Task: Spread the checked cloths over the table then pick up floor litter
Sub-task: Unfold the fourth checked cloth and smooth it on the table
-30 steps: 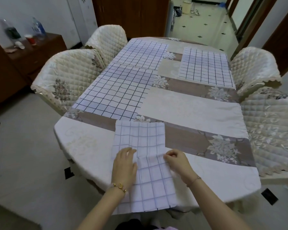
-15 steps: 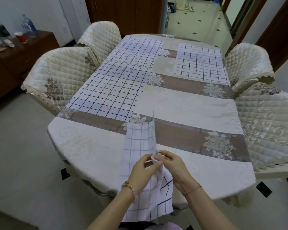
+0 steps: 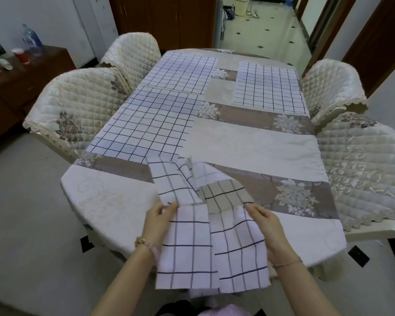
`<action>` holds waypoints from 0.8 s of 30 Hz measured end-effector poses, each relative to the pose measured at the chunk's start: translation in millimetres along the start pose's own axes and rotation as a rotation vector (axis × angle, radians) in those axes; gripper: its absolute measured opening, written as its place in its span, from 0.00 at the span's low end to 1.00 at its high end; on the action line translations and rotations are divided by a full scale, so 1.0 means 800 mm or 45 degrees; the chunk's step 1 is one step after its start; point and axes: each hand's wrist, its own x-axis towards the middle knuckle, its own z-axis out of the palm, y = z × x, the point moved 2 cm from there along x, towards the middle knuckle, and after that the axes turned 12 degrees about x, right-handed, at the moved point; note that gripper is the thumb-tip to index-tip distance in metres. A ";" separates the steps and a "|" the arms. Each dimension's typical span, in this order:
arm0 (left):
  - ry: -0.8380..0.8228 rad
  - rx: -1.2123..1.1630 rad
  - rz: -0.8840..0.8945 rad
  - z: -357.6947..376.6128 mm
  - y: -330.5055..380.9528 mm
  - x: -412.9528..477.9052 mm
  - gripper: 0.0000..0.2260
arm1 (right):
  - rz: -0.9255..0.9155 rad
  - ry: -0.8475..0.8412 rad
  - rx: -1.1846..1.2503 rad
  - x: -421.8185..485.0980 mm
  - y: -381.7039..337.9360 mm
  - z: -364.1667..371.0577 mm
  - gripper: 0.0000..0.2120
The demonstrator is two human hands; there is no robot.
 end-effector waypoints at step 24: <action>-0.316 0.328 0.164 -0.009 -0.016 0.064 0.11 | -0.073 0.779 0.132 -0.118 0.047 -0.206 0.09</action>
